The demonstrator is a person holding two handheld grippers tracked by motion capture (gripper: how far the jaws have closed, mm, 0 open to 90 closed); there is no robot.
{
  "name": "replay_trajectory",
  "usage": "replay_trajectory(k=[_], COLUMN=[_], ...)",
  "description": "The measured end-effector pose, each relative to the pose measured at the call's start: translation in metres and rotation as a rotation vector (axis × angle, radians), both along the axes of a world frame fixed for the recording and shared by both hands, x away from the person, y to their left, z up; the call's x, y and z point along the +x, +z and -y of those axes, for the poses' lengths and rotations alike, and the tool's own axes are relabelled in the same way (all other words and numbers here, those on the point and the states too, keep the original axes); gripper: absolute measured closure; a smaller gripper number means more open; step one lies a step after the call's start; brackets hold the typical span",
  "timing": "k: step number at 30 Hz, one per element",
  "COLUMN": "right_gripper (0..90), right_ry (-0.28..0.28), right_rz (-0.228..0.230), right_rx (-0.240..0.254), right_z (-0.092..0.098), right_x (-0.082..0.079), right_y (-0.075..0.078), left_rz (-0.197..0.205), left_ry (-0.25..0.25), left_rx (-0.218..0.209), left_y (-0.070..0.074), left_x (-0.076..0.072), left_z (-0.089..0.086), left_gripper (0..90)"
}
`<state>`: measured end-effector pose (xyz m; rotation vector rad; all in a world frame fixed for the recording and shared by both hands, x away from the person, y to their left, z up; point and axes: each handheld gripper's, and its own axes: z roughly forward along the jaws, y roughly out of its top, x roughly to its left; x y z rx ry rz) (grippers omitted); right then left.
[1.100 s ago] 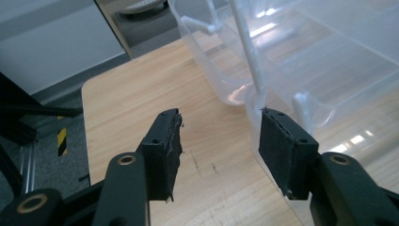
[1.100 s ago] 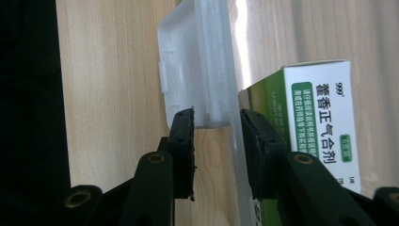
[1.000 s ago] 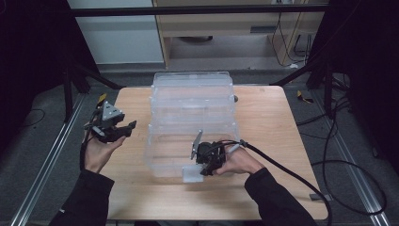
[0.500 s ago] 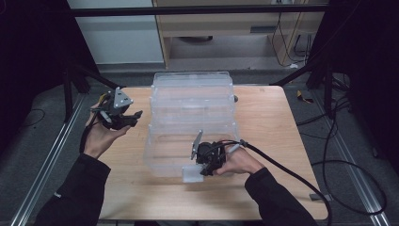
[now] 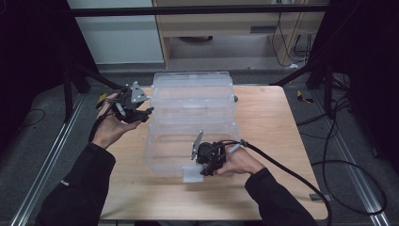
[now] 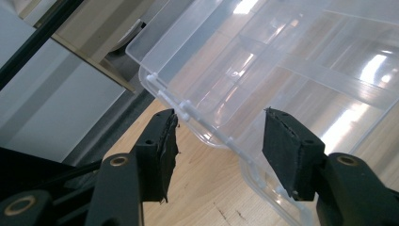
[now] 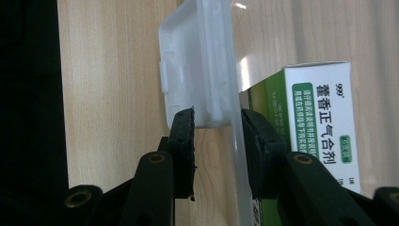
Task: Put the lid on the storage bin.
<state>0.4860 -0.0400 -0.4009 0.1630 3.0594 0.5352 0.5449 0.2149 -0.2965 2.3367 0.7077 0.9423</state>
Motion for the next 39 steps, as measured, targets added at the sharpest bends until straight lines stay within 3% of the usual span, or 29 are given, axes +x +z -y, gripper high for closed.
replay_trajectory(k=[13, 19, 31, 39], right_gripper=[67.0, 67.0, 67.2, 67.2], right_ry=[-0.006, 0.002, 0.004, 0.004], right_rz=[-0.007, -0.003, -0.002, 0.001], right_rx=[0.001, -0.001, 0.001, 0.0], right_z=[0.0, 0.0, 0.0, 0.0], right_x=[0.0, 0.0, 0.0, 0.0], right_y=[0.0, 0.0, 0.0, 0.0], left_rz=[-0.002, -0.022, -0.029, -0.029], left_ry=[-0.063, -0.103, -0.165, -0.185], left_rx=[0.072, 0.104, 0.194, 0.214], left_y=[0.004, 0.007, 0.011, 0.008], left_x=[0.009, 0.013, 0.02, 0.03], left_z=[0.021, 0.028, 0.046, 0.053], left_gripper=[44.3, 44.4, 44.6, 44.3])
